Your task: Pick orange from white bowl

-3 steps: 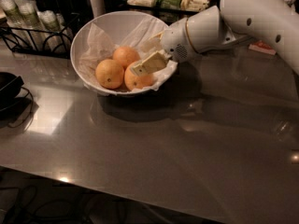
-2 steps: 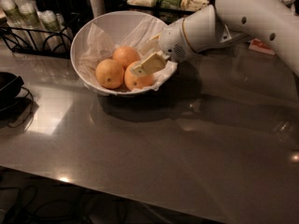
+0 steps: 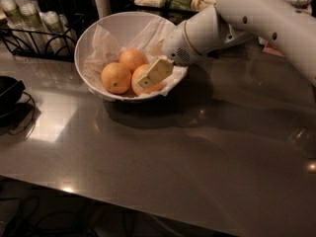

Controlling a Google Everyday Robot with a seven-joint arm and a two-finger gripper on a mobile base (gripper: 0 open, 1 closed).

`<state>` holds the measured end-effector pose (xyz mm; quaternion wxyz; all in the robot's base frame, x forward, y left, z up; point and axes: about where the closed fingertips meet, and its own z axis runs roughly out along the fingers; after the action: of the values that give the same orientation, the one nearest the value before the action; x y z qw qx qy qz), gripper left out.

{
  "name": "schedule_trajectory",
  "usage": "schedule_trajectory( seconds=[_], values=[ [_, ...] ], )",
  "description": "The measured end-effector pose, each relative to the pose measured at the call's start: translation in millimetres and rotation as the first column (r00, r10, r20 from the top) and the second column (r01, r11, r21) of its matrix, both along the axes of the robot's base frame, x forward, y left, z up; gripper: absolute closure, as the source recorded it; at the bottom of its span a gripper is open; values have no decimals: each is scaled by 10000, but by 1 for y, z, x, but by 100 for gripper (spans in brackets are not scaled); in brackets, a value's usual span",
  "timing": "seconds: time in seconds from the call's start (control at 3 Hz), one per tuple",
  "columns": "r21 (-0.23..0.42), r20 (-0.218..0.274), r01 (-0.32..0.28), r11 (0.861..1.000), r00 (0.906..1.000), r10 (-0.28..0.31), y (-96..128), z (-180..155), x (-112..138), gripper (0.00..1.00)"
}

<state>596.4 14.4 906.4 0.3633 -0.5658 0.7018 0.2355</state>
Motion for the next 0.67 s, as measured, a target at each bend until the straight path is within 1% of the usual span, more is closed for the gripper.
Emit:
schedule_trajectory(
  seconds=[0.67],
  values=[
    [-332, -264, 74, 9994, 9996, -83, 2, -13, 7, 28]
  ],
)
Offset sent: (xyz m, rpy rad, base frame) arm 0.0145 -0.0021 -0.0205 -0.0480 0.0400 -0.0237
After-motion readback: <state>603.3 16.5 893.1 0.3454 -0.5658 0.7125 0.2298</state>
